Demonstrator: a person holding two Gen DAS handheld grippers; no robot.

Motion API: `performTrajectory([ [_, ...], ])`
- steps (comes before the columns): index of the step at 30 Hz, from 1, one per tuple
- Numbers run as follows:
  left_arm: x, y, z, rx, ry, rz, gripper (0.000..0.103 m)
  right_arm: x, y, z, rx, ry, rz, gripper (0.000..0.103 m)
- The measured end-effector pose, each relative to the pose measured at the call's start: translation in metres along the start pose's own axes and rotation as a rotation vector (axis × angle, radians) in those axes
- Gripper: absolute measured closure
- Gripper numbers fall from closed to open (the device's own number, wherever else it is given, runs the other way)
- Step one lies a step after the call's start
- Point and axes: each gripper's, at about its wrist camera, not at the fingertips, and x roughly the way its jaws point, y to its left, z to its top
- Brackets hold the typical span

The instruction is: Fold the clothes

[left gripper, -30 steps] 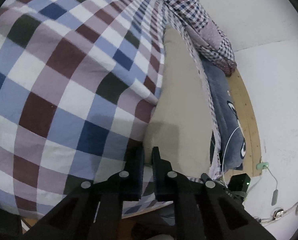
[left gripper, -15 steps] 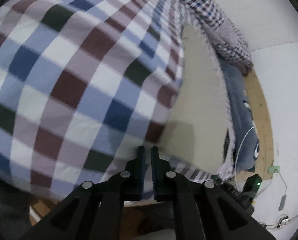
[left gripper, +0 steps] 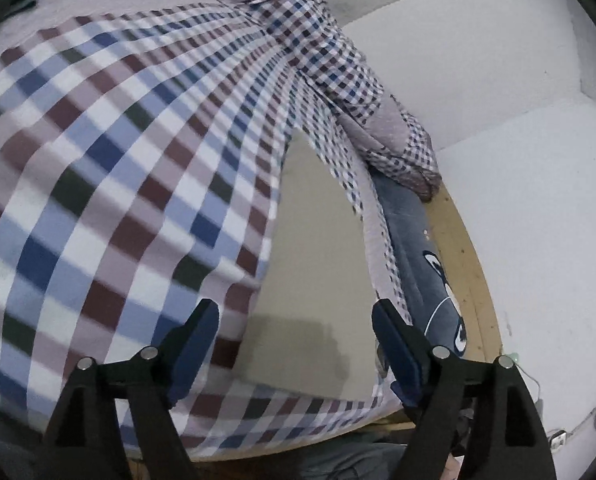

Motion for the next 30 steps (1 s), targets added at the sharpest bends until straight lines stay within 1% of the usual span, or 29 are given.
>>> performTrajectory([
  [3,0.012,-0.013,0.014,0.035,0.001,0.005,0.020,0.007,0.004,0.004,0.009,-0.026,0.041,0.031],
  [6,0.029,-0.027,0.034,0.063,-0.001,0.010,0.020,0.011,0.000,0.008,0.021,-0.048,0.057,0.030],
  [8,0.042,-0.034,0.048,0.079,0.010,0.010,0.020,0.015,-0.001,0.009,0.036,-0.049,0.072,0.030],
  [10,0.056,-0.038,0.062,0.104,0.030,0.029,0.020,0.020,-0.003,0.011,0.044,-0.045,0.088,0.030],
  [15,0.092,-0.036,0.089,0.133,0.073,0.063,0.020,0.031,0.006,0.015,-0.005,-0.039,0.098,0.030],
  [21,0.145,-0.026,0.102,0.161,0.128,0.100,0.020,0.040,0.021,0.019,-0.052,-0.027,0.124,0.030],
  [24,0.172,-0.024,0.116,0.173,0.155,0.082,0.020,0.042,0.027,0.024,-0.040,-0.031,0.172,0.029],
  [26,0.188,-0.023,0.126,0.182,0.180,0.050,0.020,0.043,0.032,0.027,-0.038,-0.040,0.196,0.029],
  [28,0.207,-0.023,0.138,0.178,0.220,0.005,0.020,0.046,0.037,0.029,-0.048,-0.035,0.211,0.029],
  [30,0.226,-0.023,0.149,0.179,0.268,-0.009,0.020,0.050,0.043,0.030,-0.060,-0.028,0.226,0.029],
])
